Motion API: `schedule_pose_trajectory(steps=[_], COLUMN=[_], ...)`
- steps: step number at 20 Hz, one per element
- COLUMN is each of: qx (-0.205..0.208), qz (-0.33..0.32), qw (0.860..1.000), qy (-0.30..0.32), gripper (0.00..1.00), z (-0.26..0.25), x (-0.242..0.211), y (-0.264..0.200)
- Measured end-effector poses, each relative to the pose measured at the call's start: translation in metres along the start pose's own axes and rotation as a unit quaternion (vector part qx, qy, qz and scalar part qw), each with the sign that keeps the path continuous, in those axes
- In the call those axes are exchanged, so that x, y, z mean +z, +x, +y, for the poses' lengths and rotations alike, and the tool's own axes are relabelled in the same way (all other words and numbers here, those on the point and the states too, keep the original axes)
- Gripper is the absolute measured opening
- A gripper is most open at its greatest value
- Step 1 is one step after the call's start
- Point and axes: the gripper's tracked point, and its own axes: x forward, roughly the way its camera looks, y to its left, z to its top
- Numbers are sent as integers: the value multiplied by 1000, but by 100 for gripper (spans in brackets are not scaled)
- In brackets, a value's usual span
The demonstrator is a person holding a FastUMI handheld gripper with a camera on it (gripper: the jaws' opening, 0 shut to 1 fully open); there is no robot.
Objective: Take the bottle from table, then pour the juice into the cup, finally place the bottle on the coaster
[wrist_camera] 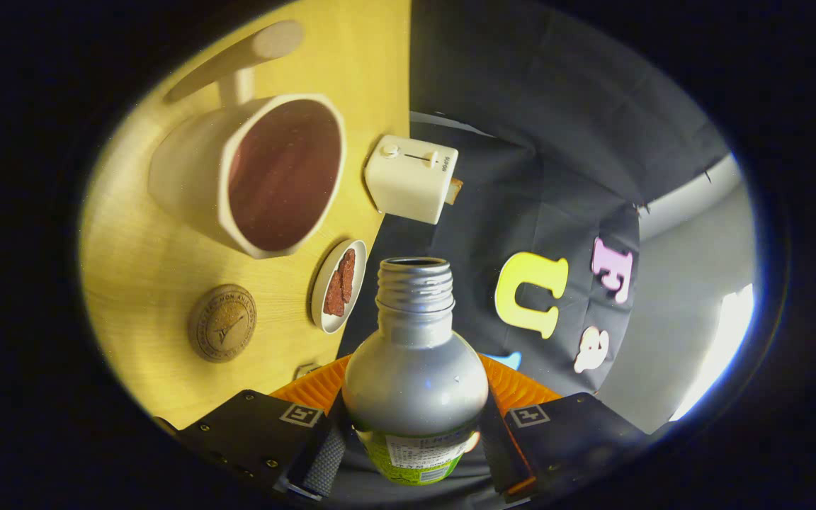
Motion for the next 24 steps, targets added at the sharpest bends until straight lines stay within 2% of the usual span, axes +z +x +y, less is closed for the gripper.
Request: schedule_pose_trajectory(steps=[3, 6, 9, 14, 18, 21, 24], qx=[13, 36, 79, 101, 100, 99, 86], qz=[13, 34, 46, 45, 32, 11, -7], qw=[995, 981, 957, 912, 878, 844, 817], qy=[99, 185, 276, 395, 467, 528, 570], gripper=[80, 80, 81, 81, 81, 81, 81], z=[1, 4, 15, 20, 13, 8, 3], x=[-9, -20, -20, -17, -15, -9, -6], y=[7, 1, -2, 1, 0, 0, -2])
